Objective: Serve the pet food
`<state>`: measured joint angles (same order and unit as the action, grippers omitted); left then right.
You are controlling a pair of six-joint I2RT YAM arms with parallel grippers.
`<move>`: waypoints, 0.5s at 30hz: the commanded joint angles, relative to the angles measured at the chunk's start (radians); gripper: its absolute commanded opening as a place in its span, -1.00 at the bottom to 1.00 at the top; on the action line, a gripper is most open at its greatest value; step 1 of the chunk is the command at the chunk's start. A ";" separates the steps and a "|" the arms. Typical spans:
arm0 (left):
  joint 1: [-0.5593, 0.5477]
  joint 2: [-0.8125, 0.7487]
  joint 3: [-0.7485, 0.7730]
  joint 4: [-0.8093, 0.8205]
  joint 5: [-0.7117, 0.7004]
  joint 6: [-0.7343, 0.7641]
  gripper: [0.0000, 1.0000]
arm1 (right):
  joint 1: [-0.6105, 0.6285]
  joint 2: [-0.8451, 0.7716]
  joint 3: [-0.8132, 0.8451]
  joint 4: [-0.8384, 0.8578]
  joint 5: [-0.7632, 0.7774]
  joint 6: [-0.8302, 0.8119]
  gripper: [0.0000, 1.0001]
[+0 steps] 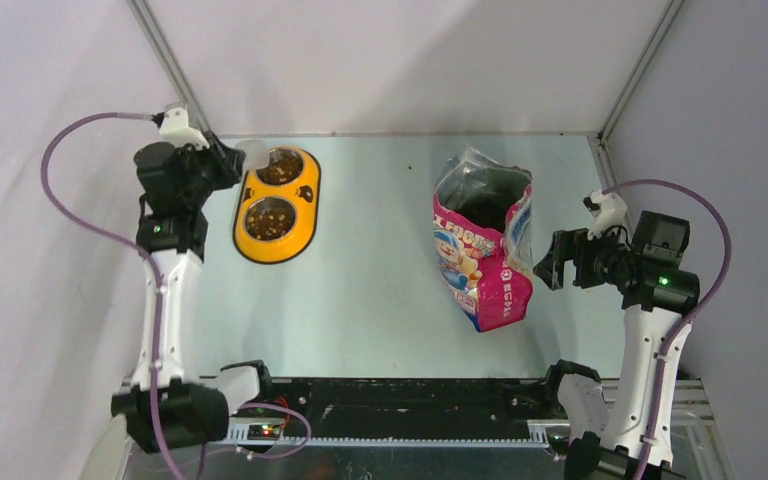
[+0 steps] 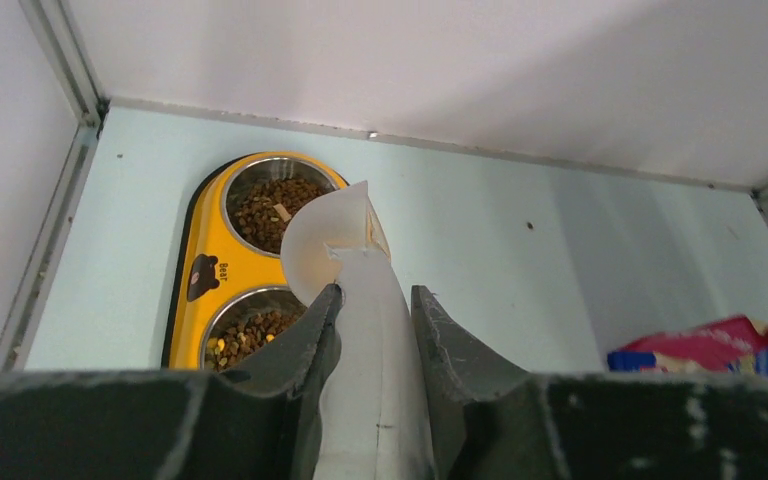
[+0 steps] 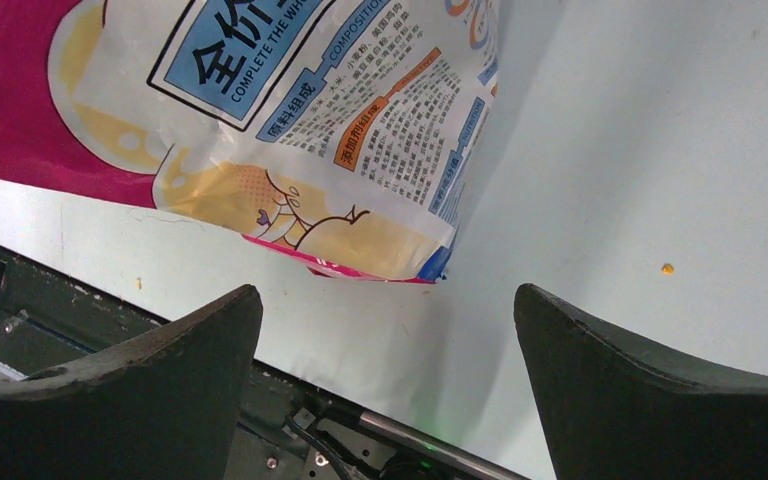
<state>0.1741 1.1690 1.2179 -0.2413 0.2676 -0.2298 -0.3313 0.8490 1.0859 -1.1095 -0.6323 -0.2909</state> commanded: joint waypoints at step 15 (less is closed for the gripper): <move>-0.052 -0.312 -0.007 -0.746 0.526 0.416 -1.00 | 0.000 -0.022 0.020 0.111 -0.087 0.110 1.00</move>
<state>0.1532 0.8547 1.2129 -0.8013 0.6739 0.0875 -0.3313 0.8341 1.0859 -1.0294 -0.6857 -0.1993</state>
